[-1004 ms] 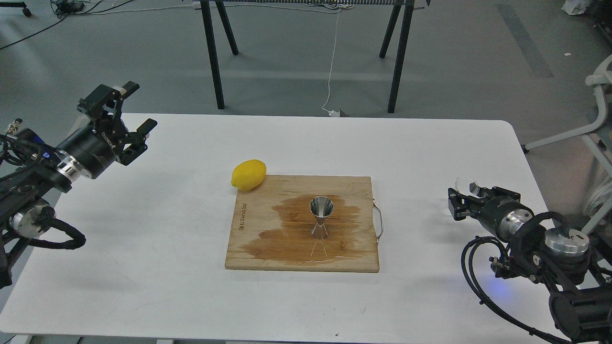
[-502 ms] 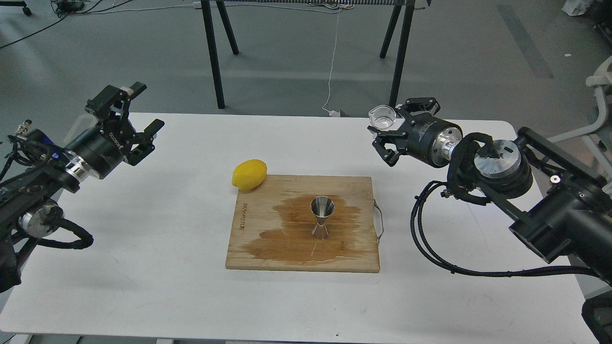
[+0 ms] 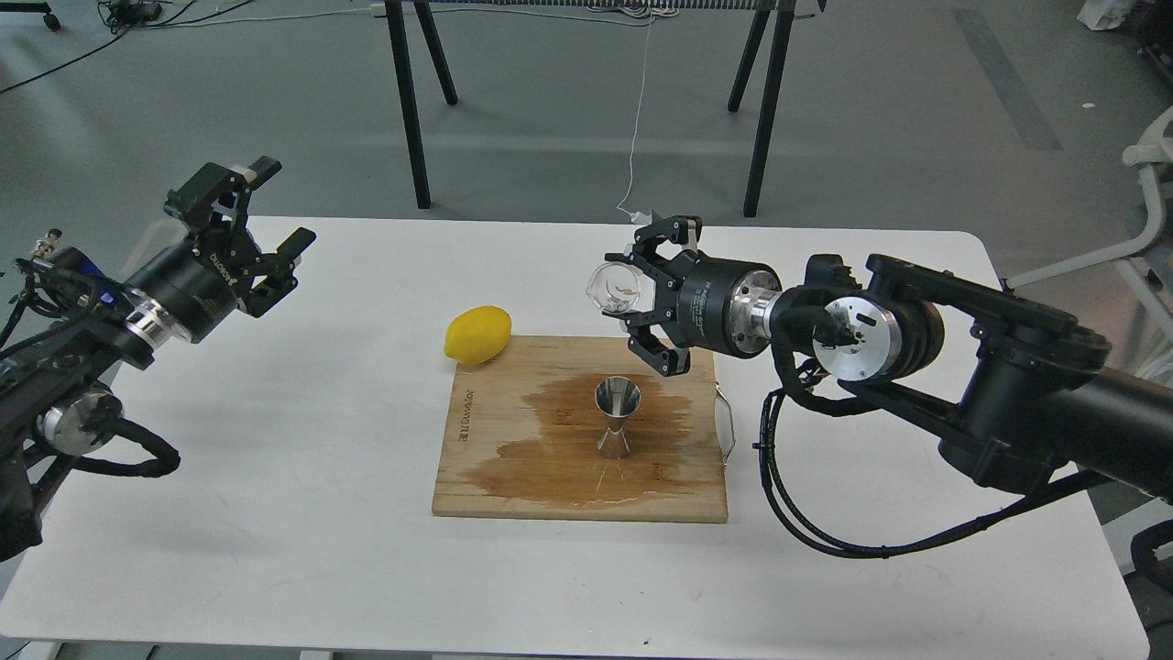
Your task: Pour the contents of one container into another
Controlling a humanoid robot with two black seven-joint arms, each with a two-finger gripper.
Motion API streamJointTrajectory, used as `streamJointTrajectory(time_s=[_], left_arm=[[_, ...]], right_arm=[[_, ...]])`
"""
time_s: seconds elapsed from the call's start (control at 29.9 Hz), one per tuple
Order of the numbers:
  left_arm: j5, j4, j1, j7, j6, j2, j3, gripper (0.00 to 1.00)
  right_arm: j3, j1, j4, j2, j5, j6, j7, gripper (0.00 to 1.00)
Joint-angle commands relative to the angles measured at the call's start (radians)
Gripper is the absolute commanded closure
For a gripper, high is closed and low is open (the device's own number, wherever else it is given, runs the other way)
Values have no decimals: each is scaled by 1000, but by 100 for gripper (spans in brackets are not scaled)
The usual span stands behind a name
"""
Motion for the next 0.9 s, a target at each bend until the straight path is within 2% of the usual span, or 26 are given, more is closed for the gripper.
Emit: streamJointTrajectory(time_s=[0.0,0.87], left_arm=[[0,0,1,0,0,0,0,1],[0,0,6,0,0,0,0,1]], right_arm=[[-50,9,20,-2,-70,2,-1,64],[-268,79,69,-9,-566,2,14,65]])
